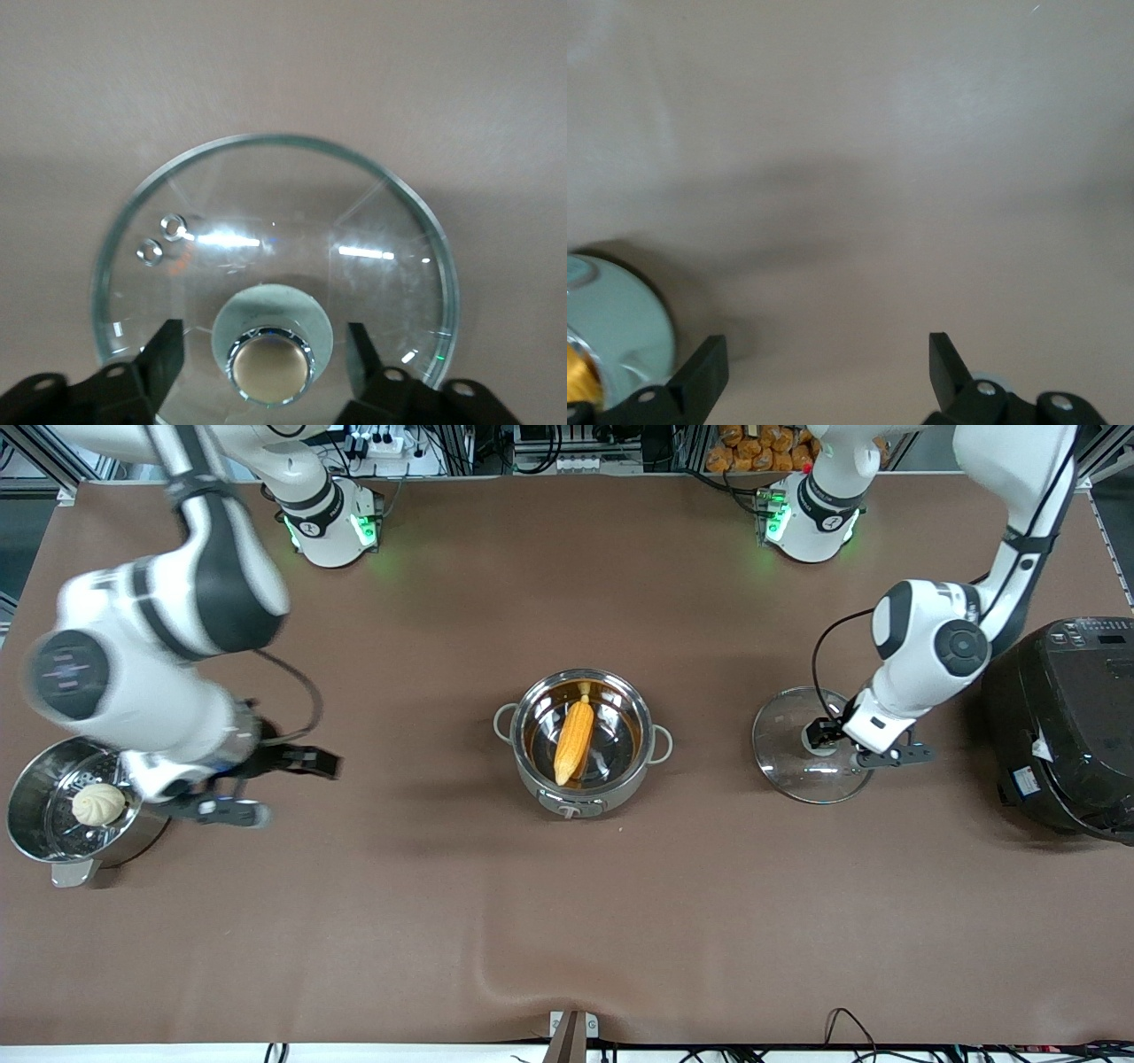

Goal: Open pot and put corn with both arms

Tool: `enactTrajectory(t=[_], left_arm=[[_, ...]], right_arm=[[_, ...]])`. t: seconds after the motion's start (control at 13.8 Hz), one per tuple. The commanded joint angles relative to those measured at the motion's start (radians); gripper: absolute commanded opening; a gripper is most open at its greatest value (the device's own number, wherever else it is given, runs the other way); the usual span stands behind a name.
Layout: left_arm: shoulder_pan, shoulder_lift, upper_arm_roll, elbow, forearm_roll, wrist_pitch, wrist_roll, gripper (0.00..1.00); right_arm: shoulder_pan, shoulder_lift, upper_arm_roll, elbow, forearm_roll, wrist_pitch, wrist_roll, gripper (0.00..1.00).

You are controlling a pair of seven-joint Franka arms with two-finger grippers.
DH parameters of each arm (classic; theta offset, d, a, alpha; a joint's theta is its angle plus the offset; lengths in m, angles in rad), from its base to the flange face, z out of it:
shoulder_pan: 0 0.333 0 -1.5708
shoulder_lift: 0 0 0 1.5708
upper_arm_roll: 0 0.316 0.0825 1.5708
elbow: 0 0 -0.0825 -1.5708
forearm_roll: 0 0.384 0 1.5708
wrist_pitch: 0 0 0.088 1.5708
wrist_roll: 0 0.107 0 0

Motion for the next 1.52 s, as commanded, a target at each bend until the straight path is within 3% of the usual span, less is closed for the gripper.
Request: enactTrajectory(t=[0.0,0.36,0.65,0.87,1.09,1.45], left_arm=[[0.018,-0.122,-0.009,0.13,0.021,-0.231,0.01,1.0],[0.024,-0.147,-0.001,0.584,0.009,-0.814,0.019,1.0],[0.024,-0.152,-0.001,0.764,0.02,-0.971,0.025,1.0],[-0.011,-0.143,0.017,0.867,0.006,-1.089,0.08,1.0],[-0.092,-0.147,0.13,0.872,-0.011,-1.125,0.089,1.0],[-0.099,-0.172,0.135,0.866,-0.04,-1.159,0.1,1.0]], right_arm=[[-0.12,-0.126,0.021,-0.085,0.01,-0.012,-0.191,1.0],[-0.202,-0.267,0.019,-0.069,-0.002,-0.149,-0.215,1.0],[-0.197,-0.371,0.024,-0.08,-0.007,-0.23,-0.166,1.0],[-0.2,-0.425,0.024,-0.141,-0.007,-0.204,-0.161,1.0],[-0.203,-0.441,0.023,-0.178,-0.007,-0.154,-0.163,1.0],[-0.234,-0.425,0.019,-0.141,0.001,-0.163,-0.173,1.0]])
